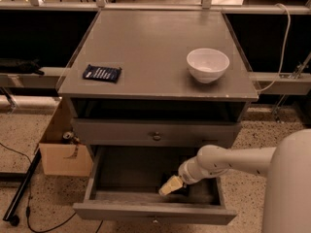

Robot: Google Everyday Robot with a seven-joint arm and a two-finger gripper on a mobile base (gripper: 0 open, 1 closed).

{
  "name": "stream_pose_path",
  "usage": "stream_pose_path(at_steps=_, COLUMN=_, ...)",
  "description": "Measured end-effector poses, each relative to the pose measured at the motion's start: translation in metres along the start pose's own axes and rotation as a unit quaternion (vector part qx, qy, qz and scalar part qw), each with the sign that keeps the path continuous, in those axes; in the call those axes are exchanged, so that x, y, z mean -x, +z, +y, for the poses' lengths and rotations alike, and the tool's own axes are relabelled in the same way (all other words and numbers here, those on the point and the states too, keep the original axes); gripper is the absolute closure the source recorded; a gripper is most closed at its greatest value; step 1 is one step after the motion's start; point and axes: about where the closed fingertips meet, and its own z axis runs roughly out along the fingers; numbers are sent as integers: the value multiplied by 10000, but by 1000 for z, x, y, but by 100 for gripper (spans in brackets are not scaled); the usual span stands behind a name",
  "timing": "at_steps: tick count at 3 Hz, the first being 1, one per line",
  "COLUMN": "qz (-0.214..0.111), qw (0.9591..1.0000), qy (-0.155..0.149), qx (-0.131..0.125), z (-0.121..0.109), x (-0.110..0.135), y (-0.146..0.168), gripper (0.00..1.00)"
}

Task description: Place rxbar chocolate into middle drawer

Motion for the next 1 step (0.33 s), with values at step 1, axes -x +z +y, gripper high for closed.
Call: stream_pose_path(at_steps=1, qz=0, qw=10000, qy=0, qx=0, z=0, x=0, y=0, gripper=0)
